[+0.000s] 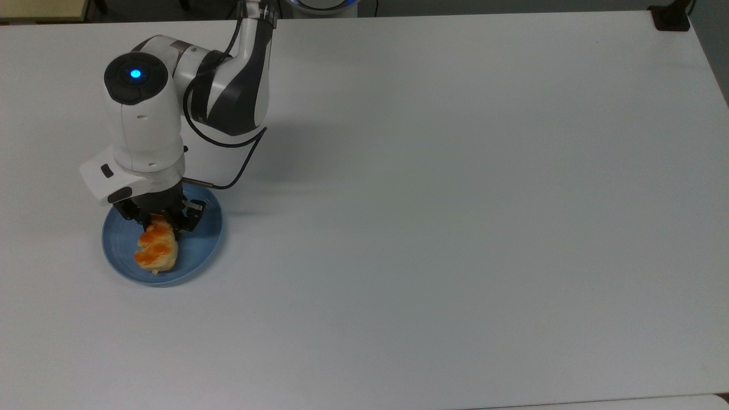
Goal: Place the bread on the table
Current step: 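Close the gripper on the bread and lift it off the plate, then carry the held bread away from the plate across the table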
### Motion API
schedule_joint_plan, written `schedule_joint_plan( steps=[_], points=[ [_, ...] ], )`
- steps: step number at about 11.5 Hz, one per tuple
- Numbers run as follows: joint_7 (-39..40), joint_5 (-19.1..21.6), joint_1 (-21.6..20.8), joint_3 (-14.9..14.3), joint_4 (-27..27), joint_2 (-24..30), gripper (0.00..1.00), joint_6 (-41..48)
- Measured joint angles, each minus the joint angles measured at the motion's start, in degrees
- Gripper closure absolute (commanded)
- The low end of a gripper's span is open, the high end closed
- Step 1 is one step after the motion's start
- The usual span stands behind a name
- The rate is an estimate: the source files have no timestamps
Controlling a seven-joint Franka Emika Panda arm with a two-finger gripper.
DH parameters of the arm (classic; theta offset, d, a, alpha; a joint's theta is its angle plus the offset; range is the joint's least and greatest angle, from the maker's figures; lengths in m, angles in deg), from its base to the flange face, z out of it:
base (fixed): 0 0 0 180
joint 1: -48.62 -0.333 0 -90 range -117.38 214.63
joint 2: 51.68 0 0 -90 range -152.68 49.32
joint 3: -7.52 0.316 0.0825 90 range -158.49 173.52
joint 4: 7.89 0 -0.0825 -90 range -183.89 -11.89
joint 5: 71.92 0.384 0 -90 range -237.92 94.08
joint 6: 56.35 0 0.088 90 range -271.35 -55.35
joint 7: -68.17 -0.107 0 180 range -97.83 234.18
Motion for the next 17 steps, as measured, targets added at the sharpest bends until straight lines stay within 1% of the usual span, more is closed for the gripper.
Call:
schedule_joint_plan(
  steps=[2,3,4,5,6,8,9,11,12,14,15,16,17],
  points=[
    [-0.01,0.02,-0.18,0.00,0.96,2.71,0.54,0.11],
    [-0.01,0.29,-0.53,0.12,0.97,5.04,0.54,1.42],
    [0.00,0.80,-1.76,0.34,0.97,7.62,0.54,4.40],
    [-0.04,2.14,-4.62,0.53,0.94,10.11,0.54,8.74],
    [-1.40,3.08,-8.49,0.67,0.83,11.68,0.54,12.72],
    [-7.31,3.28,-17.40,1.20,0.05,13.38,0.53,19.75],
    [-8.79,3.30,-20.34,2.53,-1.34,14.61,0.53,22.60],
    [-11.25,3.30,-23.90,6.36,-7.42,18.65,0.52,24.01],
    [-11.65,3.30,-24.79,8.44,-10.97,20.81,0.52,24.01],
    [-12.11,3.30,-24.94,12.90,-17.84,25.03,0.50,24.02],
    [-14.03,3.30,-24.97,15.34,-21.11,26.64,0.49,24.02],
    [-16.41,3.28,-25.49,17.40,-23.69,27.38,0.49,24.00],
    [-18.69,3.21,-27.03,18.49,-25.84,27.35,0.48,23.57]
  ],
)
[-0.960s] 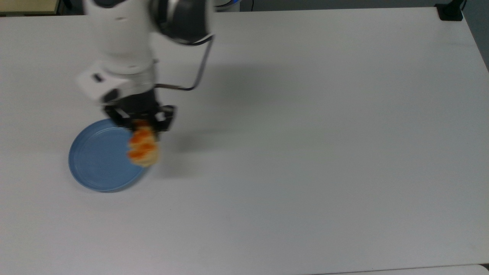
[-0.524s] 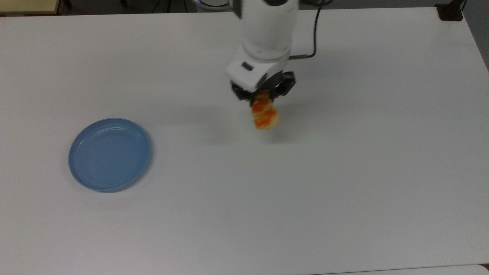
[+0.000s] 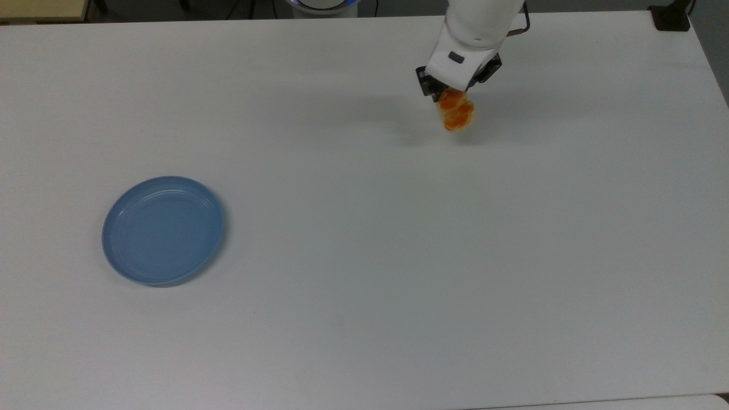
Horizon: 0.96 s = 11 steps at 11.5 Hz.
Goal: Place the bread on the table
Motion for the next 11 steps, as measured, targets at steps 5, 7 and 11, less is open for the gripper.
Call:
schedule_joint_plan(
  steps=[5,7,11],
  points=[
    [-12.05,-1.80,-3.15,3.47,-3.94,-3.09,0.00,-3.84],
    [-14.80,-3.18,-3.14,3.84,-3.94,-3.23,0.00,-3.93],
    [-15.34,-3.75,0.16,5.52,-2.87,-1.57,0.00,-3.88]
  ],
)
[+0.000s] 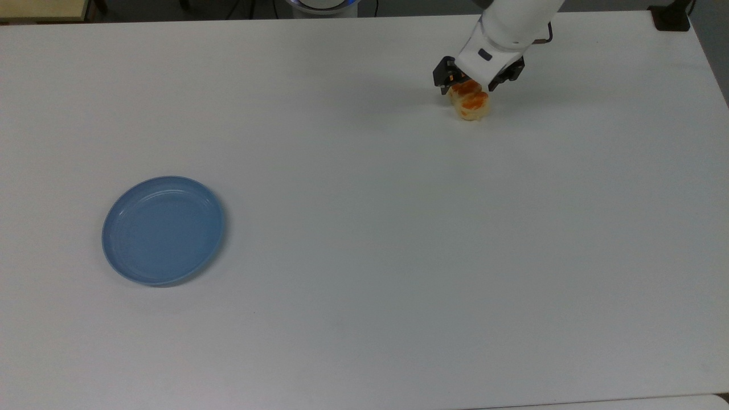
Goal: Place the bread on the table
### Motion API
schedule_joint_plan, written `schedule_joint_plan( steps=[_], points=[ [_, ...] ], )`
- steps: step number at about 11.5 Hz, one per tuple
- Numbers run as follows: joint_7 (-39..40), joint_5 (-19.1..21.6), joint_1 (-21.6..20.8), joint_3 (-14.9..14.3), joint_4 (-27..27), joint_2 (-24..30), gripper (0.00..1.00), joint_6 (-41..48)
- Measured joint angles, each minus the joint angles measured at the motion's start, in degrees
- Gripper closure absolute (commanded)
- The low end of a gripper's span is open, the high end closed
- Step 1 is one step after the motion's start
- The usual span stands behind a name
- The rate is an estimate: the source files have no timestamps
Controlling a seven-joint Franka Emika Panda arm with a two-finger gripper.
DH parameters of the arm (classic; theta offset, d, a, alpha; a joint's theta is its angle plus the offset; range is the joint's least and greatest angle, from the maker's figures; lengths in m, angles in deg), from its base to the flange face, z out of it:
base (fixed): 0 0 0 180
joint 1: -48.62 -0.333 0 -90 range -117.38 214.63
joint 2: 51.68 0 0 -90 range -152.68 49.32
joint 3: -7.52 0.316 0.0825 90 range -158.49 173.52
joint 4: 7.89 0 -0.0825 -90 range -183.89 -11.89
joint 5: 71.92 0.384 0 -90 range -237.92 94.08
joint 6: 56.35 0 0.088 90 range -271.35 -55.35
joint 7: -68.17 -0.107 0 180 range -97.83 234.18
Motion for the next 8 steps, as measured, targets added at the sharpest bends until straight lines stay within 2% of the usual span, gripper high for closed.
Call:
schedule_joint_plan(
  steps=[2,4,7,8],
  points=[
    [3.04,-0.44,8.50,1.06,3.65,4.24,0.00,2.81],
    [11.20,-0.51,16.50,-0.35,8.81,7.32,0.00,8.69],
    [23.14,-0.50,19.84,-10.90,14.78,7.94,0.00,14.12],
    [24.15,-0.50,20.98,-12.62,15.69,7.89,0.00,14.29]
  ],
)
